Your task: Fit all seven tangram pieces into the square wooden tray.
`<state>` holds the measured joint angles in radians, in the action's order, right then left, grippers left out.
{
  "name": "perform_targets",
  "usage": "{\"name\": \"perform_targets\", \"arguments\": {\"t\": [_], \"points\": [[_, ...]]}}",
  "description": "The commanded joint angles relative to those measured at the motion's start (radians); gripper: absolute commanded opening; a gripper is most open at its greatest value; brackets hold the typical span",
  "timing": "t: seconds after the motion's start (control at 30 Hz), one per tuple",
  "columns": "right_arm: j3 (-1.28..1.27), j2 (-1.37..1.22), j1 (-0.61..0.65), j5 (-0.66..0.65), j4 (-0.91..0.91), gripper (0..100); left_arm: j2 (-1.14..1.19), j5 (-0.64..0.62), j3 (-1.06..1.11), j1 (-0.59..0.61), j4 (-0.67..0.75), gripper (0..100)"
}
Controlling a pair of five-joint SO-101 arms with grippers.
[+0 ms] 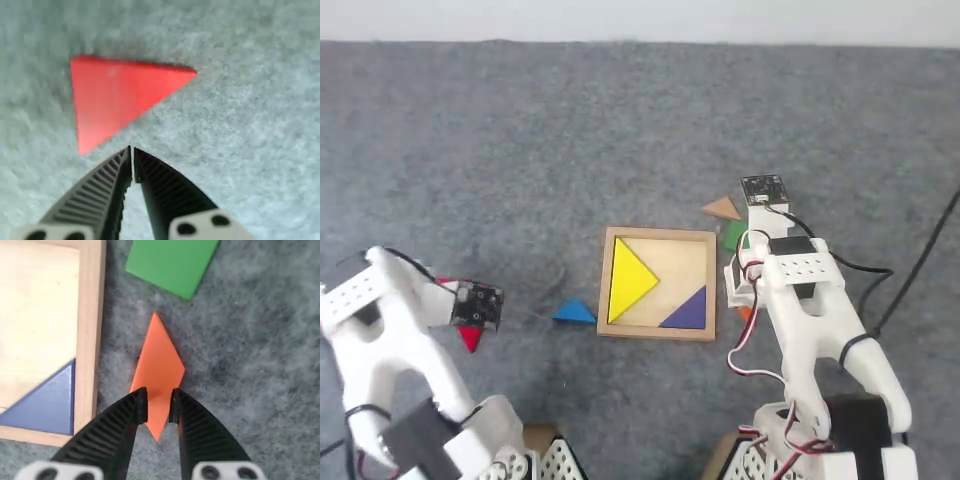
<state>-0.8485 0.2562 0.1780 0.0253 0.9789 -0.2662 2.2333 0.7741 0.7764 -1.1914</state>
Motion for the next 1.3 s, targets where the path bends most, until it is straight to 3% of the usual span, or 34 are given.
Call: {"name": "perform_targets", "arguments": {"t": [0.0, 0.3, 0.5, 0.6, 0.77, 0.9, 1.0, 1.03, 1.1, 1.2, 1.27], "points": [[0.006, 0.054, -0.015, 0.005, -0.005, 9.8, -0.018, -0.132, -0.013, 0.051, 0.02, 1], [0.006, 0.054, -0.015, 0.005, -0.004, 9.8, -0.12, -0.044, -0.013, 0.127, -0.15, 1], [0.006, 0.054, -0.018, 0.005, -0.004, 9.8, -0.13, 0.384, 0.051, 0.175, -0.172, 1], [0.006, 0.054, -0.021, 0.003, -0.004, 9.8, -0.132, 0.52, 0.09, 0.226, -0.17, 1], [0.006, 0.054, -0.021, 0.003, -0.004, 9.8, -0.132, 0.477, 0.11, 0.308, -0.169, 1], [0.006, 0.054, -0.021, 0.003, -0.004, 9.8, -0.163, 0.29, 0.022, 0.328, -0.213, 1], [0.008, 0.054, -0.022, 0.003, -0.004, 9.8, -0.178, 0.222, 0.013, 0.273, -0.359, 1], [0.008, 0.054, -0.022, 0.003, -0.005, 9.8, -0.18, 0.103, 0.012, 0.239, -0.44, 1], [0.008, 0.054, -0.022, 0.003, -0.005, 9.8, -0.173, -0.281, -0.008, 0.157, -0.566, 1], [0.008, 0.054, -0.022, 0.003, -0.008, 9.8, -0.17, -0.933, 0.004, 0.103, -0.505, 1], [0.008, 0.054, -0.022, 0.003, -0.012, 9.8, -0.178, -1.215, -0.008, 0.069, -0.404, 2]]}}
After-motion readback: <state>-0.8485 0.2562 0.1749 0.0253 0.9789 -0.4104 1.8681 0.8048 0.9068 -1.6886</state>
